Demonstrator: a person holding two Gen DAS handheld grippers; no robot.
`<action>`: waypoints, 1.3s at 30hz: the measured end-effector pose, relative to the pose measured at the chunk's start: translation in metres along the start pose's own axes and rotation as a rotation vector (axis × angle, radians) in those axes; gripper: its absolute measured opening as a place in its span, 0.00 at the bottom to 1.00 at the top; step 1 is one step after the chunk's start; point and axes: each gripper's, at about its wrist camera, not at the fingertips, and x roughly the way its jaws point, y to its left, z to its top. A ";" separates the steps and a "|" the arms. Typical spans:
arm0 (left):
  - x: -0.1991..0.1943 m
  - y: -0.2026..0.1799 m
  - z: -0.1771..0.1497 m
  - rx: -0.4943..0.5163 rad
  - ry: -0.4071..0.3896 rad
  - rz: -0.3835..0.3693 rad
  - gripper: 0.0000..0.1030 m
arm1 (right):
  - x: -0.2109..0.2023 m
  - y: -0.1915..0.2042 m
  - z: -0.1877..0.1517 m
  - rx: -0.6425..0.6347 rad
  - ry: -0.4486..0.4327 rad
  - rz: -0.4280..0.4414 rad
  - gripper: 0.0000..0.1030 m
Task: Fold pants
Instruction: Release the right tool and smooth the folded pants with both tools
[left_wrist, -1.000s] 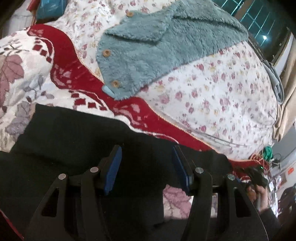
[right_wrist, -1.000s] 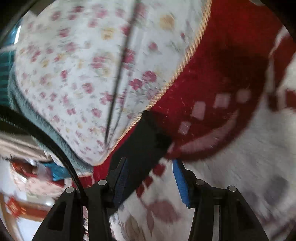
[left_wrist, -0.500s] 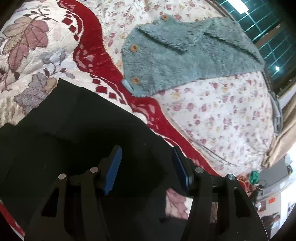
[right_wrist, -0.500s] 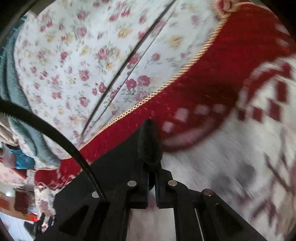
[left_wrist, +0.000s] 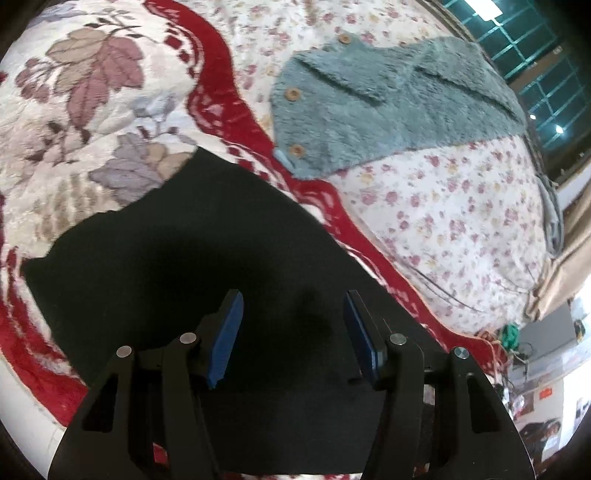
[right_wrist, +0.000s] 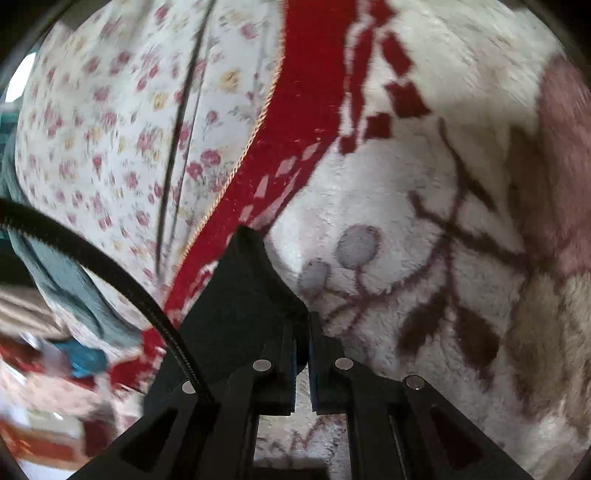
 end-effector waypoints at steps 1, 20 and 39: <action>0.000 0.003 0.001 -0.007 -0.007 0.009 0.53 | 0.000 0.000 0.000 -0.009 0.002 -0.003 0.03; 0.010 -0.036 -0.014 0.265 -0.165 0.334 0.53 | 0.000 0.038 -0.023 -0.300 -0.027 -0.146 0.28; 0.013 -0.042 -0.024 0.328 -0.191 0.428 0.53 | -0.049 0.099 -0.088 -0.717 -0.373 -0.372 0.30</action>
